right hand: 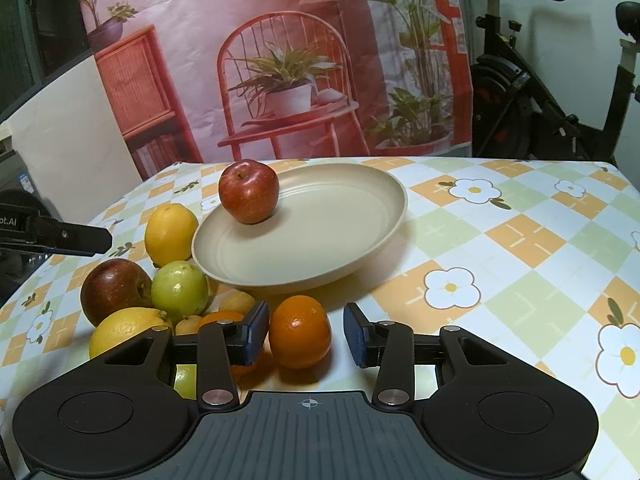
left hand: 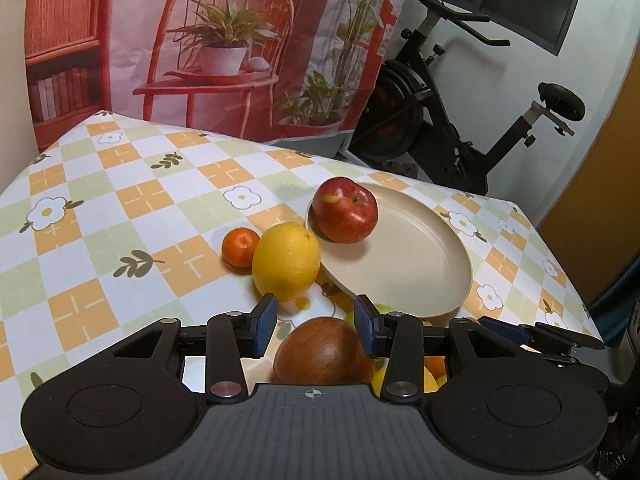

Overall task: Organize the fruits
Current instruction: 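Move the left tool to the small tangerine and grasp it, then carry the tangerine onto the beige plate with the left tool while the right tool places an orange there, then open the left gripper and withdraw it toward the loose fruit, then move the left tool to the yellow lemon and close on it, then lift the lemon with the left tool and carry it over the plate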

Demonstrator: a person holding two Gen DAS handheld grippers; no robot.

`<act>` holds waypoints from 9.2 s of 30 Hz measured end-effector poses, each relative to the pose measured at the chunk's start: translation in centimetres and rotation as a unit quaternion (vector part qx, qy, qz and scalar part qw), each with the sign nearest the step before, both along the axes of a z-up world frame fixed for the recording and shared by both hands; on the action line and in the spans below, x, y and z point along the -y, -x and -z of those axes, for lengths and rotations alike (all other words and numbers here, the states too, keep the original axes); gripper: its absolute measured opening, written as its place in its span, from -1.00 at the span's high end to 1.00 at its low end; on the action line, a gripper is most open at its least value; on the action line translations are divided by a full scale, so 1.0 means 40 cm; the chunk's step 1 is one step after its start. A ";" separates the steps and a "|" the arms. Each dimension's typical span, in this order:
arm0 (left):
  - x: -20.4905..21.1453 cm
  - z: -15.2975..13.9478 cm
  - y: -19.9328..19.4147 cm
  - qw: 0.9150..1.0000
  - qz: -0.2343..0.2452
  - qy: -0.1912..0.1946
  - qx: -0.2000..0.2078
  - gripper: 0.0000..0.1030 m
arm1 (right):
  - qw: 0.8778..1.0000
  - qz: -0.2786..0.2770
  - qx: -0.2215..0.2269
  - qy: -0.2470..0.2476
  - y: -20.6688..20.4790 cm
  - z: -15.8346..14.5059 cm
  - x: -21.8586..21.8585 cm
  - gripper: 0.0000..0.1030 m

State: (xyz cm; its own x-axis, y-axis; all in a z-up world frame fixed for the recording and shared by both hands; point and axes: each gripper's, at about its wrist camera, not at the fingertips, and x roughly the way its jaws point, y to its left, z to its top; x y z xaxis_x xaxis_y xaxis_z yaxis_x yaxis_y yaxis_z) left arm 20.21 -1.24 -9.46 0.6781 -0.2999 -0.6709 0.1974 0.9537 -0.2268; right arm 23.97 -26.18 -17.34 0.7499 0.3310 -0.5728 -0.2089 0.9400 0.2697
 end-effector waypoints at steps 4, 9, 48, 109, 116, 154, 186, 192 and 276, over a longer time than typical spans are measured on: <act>0.001 0.000 0.000 1.000 0.001 -0.001 0.000 0.13 | 1.000 -0.005 -0.002 -0.002 0.001 0.000 0.000 0.31; -0.019 -0.010 -0.016 1.000 -0.014 -0.002 0.006 0.13 | 1.000 -0.005 -0.002 -0.002 0.000 -0.001 0.001 0.32; -0.143 0.108 -0.299 0.983 -0.108 0.103 -0.109 0.34 | 1.000 -0.005 -0.002 -0.008 0.003 0.001 -0.004 0.39; 0.197 0.052 -0.252 0.985 0.105 -0.139 -0.009 0.32 | 0.996 0.066 0.043 0.044 -0.232 -0.002 0.048 0.25; 0.192 0.028 -0.243 0.987 0.099 -0.124 -0.002 0.21 | 0.995 0.076 0.047 0.035 -0.205 -0.004 0.061 0.25; -0.011 -0.039 0.010 0.998 0.051 -0.028 0.009 0.15 | 0.999 0.029 0.030 0.002 0.085 -0.087 -0.074 0.12; -0.056 -0.002 0.099 0.998 0.060 0.014 -0.004 0.16 | 0.984 -0.116 0.044 0.125 0.181 -0.089 -0.314 0.25; -0.042 0.015 0.089 0.996 0.082 0.031 -0.025 0.18 | 0.984 -0.116 0.050 0.127 0.189 -0.089 -0.317 0.30; 0.025 -0.078 -0.021 0.984 0.147 0.102 -0.002 0.24 | 0.989 -0.121 0.052 0.065 0.042 -0.212 -0.242 0.02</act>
